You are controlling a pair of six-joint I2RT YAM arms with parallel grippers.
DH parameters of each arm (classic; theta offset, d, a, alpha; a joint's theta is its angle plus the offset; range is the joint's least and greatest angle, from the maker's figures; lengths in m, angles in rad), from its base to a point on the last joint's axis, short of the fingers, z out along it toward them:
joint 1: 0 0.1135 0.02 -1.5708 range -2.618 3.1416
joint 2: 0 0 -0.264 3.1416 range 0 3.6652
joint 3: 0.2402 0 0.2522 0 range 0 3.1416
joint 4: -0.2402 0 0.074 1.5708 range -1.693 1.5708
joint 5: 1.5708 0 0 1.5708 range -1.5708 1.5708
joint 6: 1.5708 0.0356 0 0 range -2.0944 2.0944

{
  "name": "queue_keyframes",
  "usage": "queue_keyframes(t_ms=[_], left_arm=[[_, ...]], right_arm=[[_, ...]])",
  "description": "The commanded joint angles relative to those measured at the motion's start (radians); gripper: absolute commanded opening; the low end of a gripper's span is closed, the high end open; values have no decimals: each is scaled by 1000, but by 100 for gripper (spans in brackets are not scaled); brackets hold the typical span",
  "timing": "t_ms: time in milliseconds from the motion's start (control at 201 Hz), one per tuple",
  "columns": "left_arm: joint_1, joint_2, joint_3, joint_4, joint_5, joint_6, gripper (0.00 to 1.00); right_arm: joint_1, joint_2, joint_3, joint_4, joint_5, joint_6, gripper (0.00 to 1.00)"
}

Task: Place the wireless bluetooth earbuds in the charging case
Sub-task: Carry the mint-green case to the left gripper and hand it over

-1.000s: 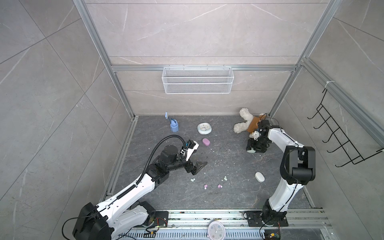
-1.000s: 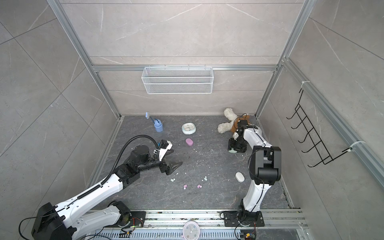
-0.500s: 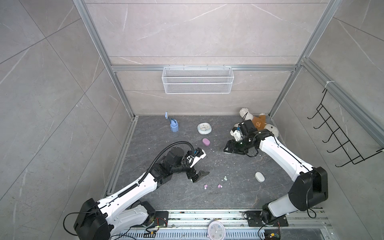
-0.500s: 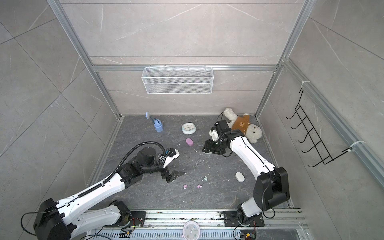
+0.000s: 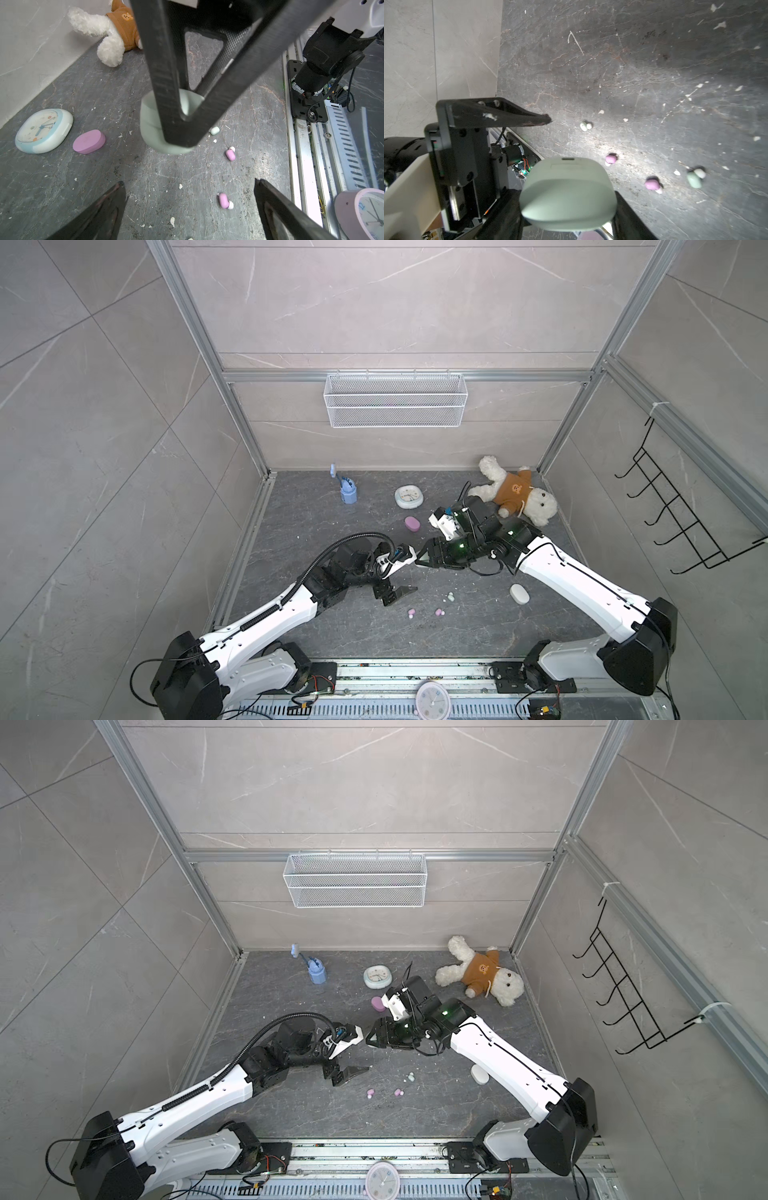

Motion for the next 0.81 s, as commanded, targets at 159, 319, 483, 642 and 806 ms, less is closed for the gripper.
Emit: queue_keyframes(t_ms=[159, 319, 483, 642, 806], left_arm=[[-4, -28, 5, 109, 51, 17, 87], [-3, -22, 4, 119, 63, 11, 82], [-4, -19, 14, 114, 84, 7, 75], [-3, -15, 19, 112, 91, 7, 67], [-4, -9, 20, 109, 101, 4, 60]], right_arm=[[49, -19, -20, 82, -33, 80, 57], [56, -21, -18, 110, -48, 93, 57], [65, -18, -4, 95, -49, 87, 57], [74, -15, 3, 88, -47, 86, 57], [78, -16, 14, 78, -44, 84, 57]])
